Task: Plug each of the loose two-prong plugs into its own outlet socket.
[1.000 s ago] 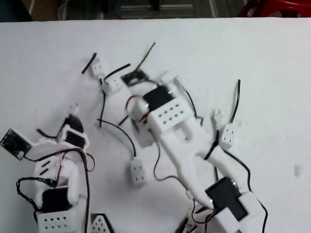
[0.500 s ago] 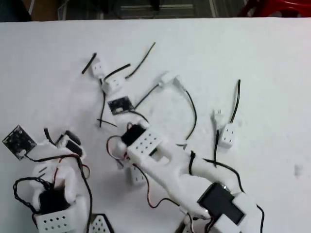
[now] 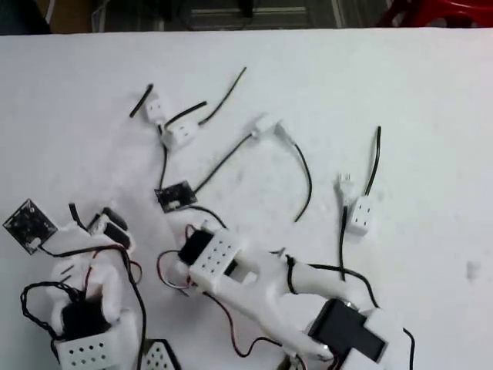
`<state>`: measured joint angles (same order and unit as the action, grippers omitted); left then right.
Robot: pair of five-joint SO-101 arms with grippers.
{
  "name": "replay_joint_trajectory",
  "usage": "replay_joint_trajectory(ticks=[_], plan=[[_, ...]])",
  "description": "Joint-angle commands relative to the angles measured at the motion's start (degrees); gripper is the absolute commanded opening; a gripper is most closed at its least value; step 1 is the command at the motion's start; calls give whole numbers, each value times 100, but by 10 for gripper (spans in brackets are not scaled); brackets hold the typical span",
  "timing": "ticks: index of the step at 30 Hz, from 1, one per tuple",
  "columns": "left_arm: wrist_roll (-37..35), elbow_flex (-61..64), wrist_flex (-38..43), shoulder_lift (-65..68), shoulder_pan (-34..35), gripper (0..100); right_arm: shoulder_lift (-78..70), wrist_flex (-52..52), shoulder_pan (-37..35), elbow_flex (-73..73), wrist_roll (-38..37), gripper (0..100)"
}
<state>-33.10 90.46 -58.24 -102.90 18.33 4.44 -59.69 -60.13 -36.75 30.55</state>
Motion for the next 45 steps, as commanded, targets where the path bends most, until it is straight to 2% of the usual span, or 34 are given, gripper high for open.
replay_joint_trajectory(ticks=[1,6,12,18,30,35,38,41,45], plan=[[53,-176,-18,-48,40,24,242,277,-40,-176,0,279],[53,-176,-18,-48,40,24,110,321,251,-211,-62,199],[53,-176,-18,-48,40,24,-532,277,787,440,-413,92],[53,-176,-18,-48,40,24,-1068,277,1226,1442,-369,77],[53,-167,-18,-48,40,24,-1666,303,2607,2620,2400,81],[88,-167,-26,-48,40,24,-2352,277,2791,3147,2453,82],[97,-176,-26,-48,31,24,-2774,154,2870,3385,2453,122],[141,-202,-26,-48,31,24,-3020,-268,2879,3798,2453,243],[1125,-211,18,-48,48,24,-3046,-1033,2844,4308,2453,382]])
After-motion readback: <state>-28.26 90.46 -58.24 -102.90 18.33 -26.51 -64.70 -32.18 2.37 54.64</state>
